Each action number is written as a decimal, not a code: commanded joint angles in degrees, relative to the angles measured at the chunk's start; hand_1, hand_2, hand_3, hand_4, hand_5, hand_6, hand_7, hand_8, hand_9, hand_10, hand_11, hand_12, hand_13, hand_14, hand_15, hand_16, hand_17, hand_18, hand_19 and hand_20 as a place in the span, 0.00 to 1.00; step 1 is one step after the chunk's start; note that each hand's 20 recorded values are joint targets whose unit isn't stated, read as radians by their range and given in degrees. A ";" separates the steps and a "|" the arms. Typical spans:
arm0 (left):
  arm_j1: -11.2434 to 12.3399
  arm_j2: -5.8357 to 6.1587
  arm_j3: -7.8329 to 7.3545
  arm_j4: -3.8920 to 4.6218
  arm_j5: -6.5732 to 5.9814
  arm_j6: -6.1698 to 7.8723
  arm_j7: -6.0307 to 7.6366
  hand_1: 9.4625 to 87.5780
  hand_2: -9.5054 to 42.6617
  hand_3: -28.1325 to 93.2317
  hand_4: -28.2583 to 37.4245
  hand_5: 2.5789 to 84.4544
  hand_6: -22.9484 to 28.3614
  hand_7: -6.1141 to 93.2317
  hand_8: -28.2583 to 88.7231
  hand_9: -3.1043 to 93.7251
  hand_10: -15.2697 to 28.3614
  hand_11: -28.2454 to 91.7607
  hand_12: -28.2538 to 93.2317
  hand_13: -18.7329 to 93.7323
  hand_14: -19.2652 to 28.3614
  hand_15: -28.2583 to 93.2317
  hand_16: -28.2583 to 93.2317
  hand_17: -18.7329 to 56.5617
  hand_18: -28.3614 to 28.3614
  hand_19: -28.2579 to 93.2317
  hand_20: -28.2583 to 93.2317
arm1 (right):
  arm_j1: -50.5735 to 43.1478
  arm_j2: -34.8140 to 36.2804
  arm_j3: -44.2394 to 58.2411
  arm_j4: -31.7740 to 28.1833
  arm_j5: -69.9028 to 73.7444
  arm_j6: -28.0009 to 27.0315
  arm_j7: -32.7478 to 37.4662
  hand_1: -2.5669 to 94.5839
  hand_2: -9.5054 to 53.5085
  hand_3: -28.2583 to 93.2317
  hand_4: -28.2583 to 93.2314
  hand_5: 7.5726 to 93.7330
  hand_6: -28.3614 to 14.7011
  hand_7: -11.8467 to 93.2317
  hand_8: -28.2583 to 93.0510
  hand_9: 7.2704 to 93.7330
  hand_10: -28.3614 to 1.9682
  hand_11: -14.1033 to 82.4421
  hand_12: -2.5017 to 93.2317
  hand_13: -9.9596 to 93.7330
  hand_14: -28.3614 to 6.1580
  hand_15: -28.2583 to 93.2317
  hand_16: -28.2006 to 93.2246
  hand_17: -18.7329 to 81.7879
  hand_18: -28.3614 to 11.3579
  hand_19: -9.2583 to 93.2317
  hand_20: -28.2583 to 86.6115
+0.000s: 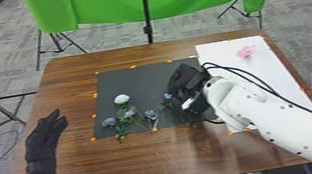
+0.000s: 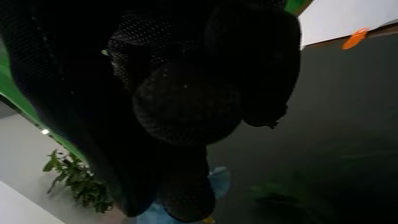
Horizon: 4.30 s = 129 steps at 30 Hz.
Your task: Arrange flowers
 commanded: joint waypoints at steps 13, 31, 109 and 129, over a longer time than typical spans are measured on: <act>0.16 0.04 0.05 0.12 0.49 -1.07 -1.37 0.15 0.34 0.75 0.00 0.52 0.54 0.16 0.19 0.48 0.66 0.38 0.33 0.45 0.75 0.40 0.23 0.30 0.73 0.32 0.39 | -0.39 2.39 2.13 -0.01 1.20 -4.97 0.48 0.54 0.00 0.70 0.10 0.74 0.65 0.27 0.28 0.90 0.56 0.43 0.30 0.99 0.77 0.68 0.53 0.86 0.48 1.00 0.71; 0.19 -0.25 0.17 0.10 0.43 -0.61 -0.93 0.15 0.34 0.75 0.00 0.53 0.54 0.16 0.19 0.48 0.66 0.38 0.33 0.45 0.75 0.41 0.23 0.29 0.74 0.32 0.39 | 6.77 6.22 7.46 9.37 -31.71 -2.84 5.82 0.44 0.00 0.74 0.12 0.56 0.62 0.23 0.18 0.60 0.37 0.29 0.25 0.87 0.61 0.72 0.51 0.74 0.36 1.00 0.70; -1.08 -0.13 0.31 0.49 1.12 -2.28 -2.21 0.18 0.31 0.76 0.00 0.52 0.54 0.17 0.19 0.48 0.66 0.38 0.33 0.45 0.75 0.41 0.23 0.29 0.74 0.32 0.39 | -28.90 7.76 26.56 -18.65 -26.77 -2.28 -1.98 0.35 0.00 0.67 0.09 0.61 0.58 0.21 0.18 0.83 0.45 0.38 0.25 0.98 0.71 0.67 0.51 0.84 0.48 1.00 0.67; -1.78 -0.41 3.43 -0.43 6.22 -6.15 5.41 0.20 0.22 0.78 0.04 0.53 0.53 0.17 0.19 0.49 0.65 0.38 0.33 0.46 0.75 0.40 0.23 0.35 0.71 0.31 0.40 | -58.91 -14.65 45.90 -17.74 12.50 8.03 -46.89 0.05 0.11 0.90 0.07 0.23 0.72 0.22 0.16 0.24 0.64 0.15 0.11 0.27 0.64 0.20 0.33 0.27 0.47 0.09 0.40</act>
